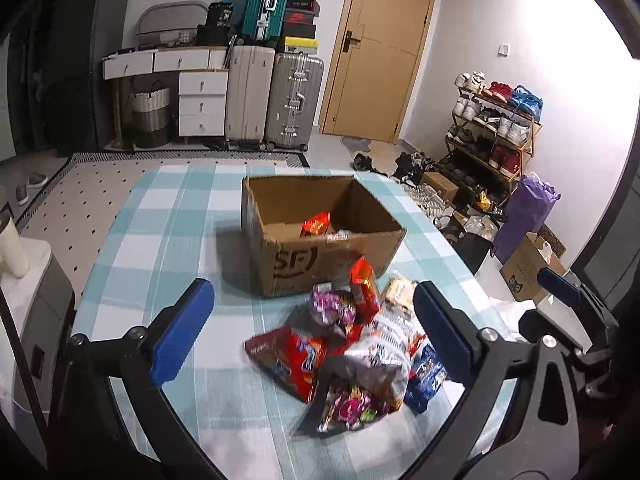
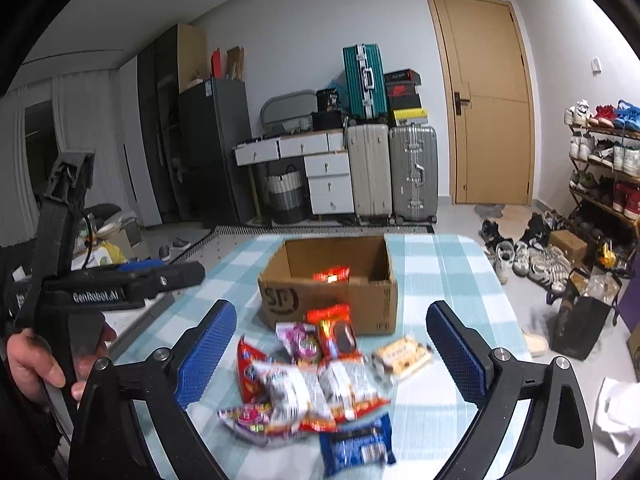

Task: Organize snacks
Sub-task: 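Grasp the purple candy bag with the left gripper while the right grasps the blue biscuit pack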

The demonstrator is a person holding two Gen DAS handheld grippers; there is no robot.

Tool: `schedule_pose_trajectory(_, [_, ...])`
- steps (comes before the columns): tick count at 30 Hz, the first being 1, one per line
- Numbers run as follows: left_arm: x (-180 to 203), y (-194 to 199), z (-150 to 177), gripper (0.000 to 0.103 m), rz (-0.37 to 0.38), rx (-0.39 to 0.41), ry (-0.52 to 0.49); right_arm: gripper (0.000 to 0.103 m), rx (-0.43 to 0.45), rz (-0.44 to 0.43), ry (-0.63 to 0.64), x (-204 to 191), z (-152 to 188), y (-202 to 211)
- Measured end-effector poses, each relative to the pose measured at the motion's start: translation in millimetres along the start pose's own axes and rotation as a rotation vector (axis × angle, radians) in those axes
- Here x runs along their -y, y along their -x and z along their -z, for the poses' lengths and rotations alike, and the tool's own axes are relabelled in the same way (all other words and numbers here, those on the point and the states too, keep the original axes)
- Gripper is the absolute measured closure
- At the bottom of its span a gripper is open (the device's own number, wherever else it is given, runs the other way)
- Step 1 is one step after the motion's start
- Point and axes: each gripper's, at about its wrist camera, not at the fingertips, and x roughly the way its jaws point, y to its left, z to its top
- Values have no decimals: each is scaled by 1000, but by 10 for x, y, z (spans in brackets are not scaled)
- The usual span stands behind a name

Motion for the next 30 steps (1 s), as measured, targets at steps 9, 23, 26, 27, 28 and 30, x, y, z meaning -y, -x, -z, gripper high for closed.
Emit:
schedule_pose_trajectory(9, [-163, -261, 380, 1, -21, -64, 51, 5, -77, 24, -8, 53, 473, -36])
schedule_pose_trajectory(23, [-181, -758, 875, 1, 7, -179, 72, 5, -254, 26, -37, 261, 1061, -550])
schedule_pose_trajectory(26, [-170, -782, 920, 1, 4, -185, 69, 5, -289, 24, -37, 289, 1145, -693])
schedule_pose_trajectory(27, [-171, -779, 923, 1, 3, -187, 67, 5, -303, 21, -43, 308, 1173, -751])
schedule_pose_trajectory(28, [-170, -799, 935, 1, 1, -190, 65, 5, -311, 20, -46, 317, 1188, -785])
schedule_pose_trajectory(30, [-187, -818, 944, 1, 1, -194, 67, 5, -330, 21, -50, 340, 1229, -879])
